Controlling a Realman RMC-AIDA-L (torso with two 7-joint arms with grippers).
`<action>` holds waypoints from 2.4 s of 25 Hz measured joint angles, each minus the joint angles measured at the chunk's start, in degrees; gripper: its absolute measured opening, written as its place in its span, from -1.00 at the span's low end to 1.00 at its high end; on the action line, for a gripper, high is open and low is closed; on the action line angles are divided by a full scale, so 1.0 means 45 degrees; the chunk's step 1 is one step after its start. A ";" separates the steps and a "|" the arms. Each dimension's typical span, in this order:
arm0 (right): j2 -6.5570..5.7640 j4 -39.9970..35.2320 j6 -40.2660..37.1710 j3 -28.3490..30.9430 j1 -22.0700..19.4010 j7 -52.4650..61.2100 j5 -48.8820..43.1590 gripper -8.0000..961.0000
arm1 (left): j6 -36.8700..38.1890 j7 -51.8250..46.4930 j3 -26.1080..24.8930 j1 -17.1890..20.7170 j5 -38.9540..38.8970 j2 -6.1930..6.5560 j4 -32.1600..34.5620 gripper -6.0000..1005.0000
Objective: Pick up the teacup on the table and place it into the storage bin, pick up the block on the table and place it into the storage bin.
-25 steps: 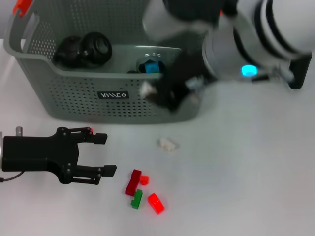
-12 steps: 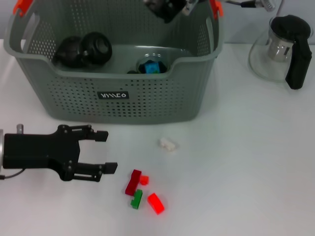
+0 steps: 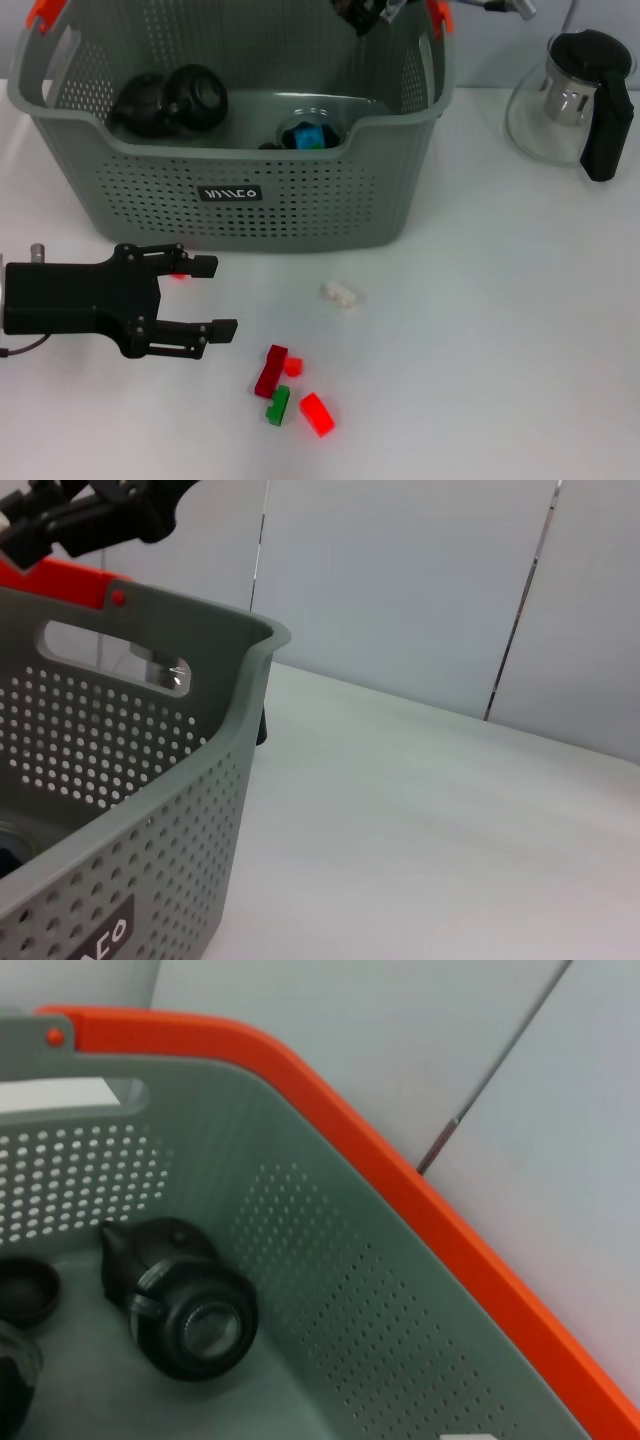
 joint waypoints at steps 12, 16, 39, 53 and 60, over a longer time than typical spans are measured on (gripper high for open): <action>0.0001 0.1044 -0.0063 0.0113 0.0572 -0.0076 -0.0030 -0.37 | 0.0000 0.0002 0.0000 -0.0020 -0.0002 0.0011 0.0000 0.68; 0.0002 0.0508 -0.0243 0.0125 0.0453 0.0030 -0.0102 0.03 | 0.0000 0.0005 0.0002 -0.0023 -0.0002 0.0011 0.0000 0.68; -0.0001 -0.9206 -1.0328 -0.0076 -0.3814 0.0653 0.4124 0.97 | 0.0000 0.0091 0.0023 -0.0020 0.0030 0.0030 -0.0001 0.68; 0.0064 -0.2399 -0.6940 -0.2052 -0.2533 0.0752 0.3876 0.97 | 0.0138 0.0252 0.0001 0.0080 0.0003 0.0031 -0.0001 0.68; 0.0116 -0.0405 -0.5409 -0.3179 -0.1812 0.0898 0.3854 0.97 | 0.0137 0.0272 0.0001 0.0072 0.0003 0.0029 -0.0001 0.68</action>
